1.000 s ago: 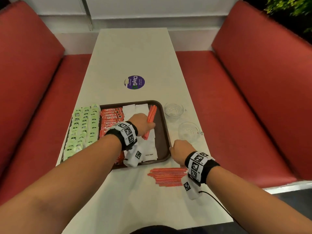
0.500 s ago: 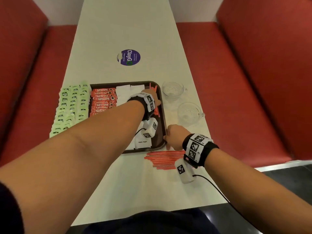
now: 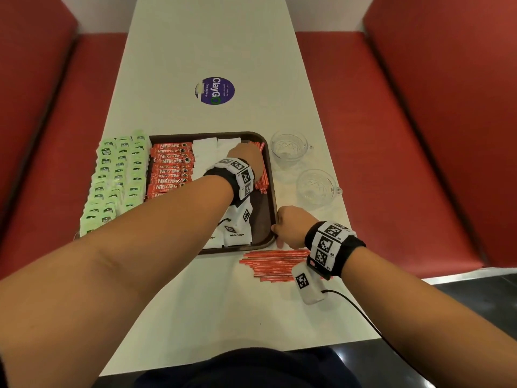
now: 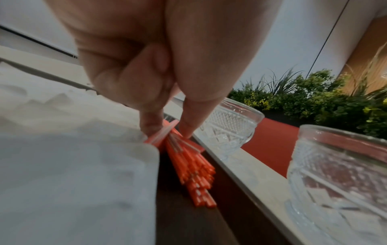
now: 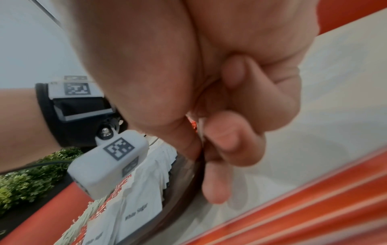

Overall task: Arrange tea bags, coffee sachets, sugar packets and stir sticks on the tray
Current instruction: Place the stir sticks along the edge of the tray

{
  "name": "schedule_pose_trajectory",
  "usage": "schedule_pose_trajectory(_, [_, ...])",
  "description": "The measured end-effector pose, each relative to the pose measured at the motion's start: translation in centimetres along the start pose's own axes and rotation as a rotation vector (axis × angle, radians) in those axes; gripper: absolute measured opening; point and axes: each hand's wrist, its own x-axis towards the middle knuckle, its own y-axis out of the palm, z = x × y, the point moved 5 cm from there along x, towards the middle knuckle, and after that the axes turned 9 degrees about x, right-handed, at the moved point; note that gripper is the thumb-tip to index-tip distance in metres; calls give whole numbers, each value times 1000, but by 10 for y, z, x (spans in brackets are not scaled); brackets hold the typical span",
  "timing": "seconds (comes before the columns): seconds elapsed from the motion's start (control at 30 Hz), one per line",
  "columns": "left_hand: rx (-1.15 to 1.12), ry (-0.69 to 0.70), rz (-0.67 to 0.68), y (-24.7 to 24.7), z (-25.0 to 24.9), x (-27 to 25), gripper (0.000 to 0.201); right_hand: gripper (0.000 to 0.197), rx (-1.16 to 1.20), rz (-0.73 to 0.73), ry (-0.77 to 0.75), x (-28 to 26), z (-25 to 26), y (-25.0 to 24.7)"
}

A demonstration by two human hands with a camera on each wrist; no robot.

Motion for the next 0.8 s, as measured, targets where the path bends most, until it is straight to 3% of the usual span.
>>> schedule_pose_trajectory(0.17, [28,-4,-93,-5,6,0,27,16,-9,-2,-15,1,-1,1])
schedule_pose_trajectory(0.3, [-17,-33,-72,-9,9,2,23,16,-15,-10,-24,2,-2,1])
schedule_pose_trajectory(0.43, [-49,-47,-47,-9,11,0,32,15,-21,-11,-38,1,-2,1])
schedule_pose_trajectory(0.53, [-50,-12,-97,-8,12,-4,29,15,-26,-12,-44,2,-2,0])
schedule_pose_trajectory(0.8, [74,89,-9,14,5,-21,88,14,-31,-9,-54,1,-2,1])
